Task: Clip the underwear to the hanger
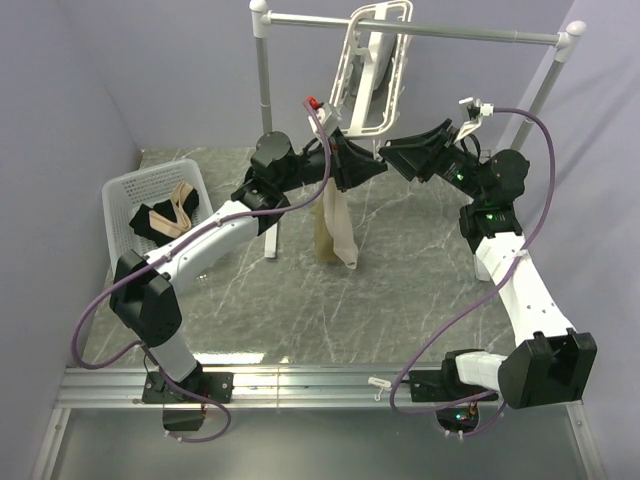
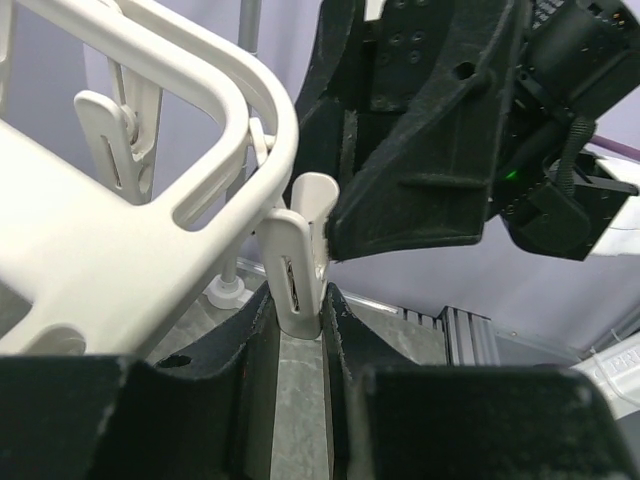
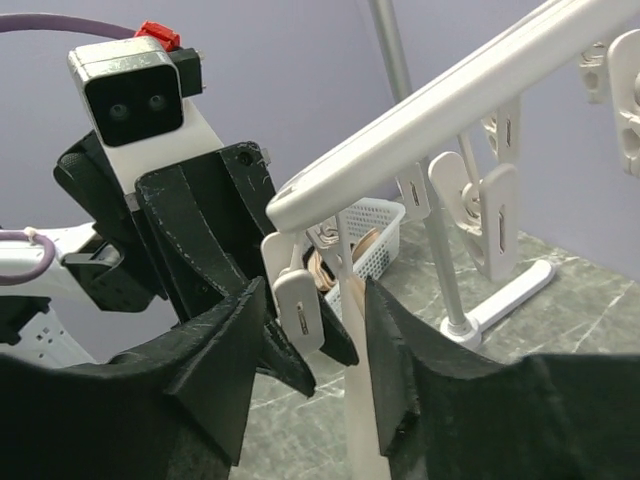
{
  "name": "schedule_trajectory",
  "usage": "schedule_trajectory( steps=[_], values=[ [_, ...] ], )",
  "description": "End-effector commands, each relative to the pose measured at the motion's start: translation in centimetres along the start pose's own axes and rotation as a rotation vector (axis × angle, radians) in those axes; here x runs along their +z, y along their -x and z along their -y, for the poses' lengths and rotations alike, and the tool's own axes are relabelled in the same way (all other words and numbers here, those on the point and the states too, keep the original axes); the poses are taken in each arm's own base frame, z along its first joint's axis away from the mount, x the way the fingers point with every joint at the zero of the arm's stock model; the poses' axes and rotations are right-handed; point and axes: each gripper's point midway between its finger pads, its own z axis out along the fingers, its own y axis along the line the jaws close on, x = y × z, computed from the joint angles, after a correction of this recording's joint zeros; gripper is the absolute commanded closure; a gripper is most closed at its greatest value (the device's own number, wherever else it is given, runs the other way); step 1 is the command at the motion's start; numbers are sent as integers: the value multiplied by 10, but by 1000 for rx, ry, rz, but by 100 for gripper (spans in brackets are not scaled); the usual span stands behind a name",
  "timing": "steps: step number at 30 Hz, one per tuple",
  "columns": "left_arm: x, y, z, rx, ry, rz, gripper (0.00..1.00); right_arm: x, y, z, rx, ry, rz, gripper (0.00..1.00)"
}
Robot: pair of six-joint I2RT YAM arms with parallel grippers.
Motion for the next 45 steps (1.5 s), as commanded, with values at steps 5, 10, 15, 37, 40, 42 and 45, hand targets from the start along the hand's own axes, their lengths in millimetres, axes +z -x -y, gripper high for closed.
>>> schedule_trajectory(
  steps=[5, 10, 15, 37, 40, 42, 45],
  values=[
    [6, 24, 4, 16, -15, 46, 94, 6, 20, -21, -50, 80, 30, 73],
    [1, 22, -9, 30, 77, 34, 64, 5, 21, -23, -50, 85, 28, 92],
    [-9, 34, -19, 90, 202, 66, 42, 6, 22, -22, -59, 54, 27, 100],
    [-3, 26, -32, 419, 522, -11, 44, 17, 15, 3, -122, -240, -42, 100],
    [0, 22, -34, 436, 517, -24, 46, 18, 14, 2, -120, -247, -45, 100],
    [3, 22, -33, 438, 508, -26, 50, 18, 13, 1, -116, -245, -50, 100],
    [8, 19, -33, 439, 489, -31, 58, 18, 13, 0, -113, -244, -54, 100]
  ],
)
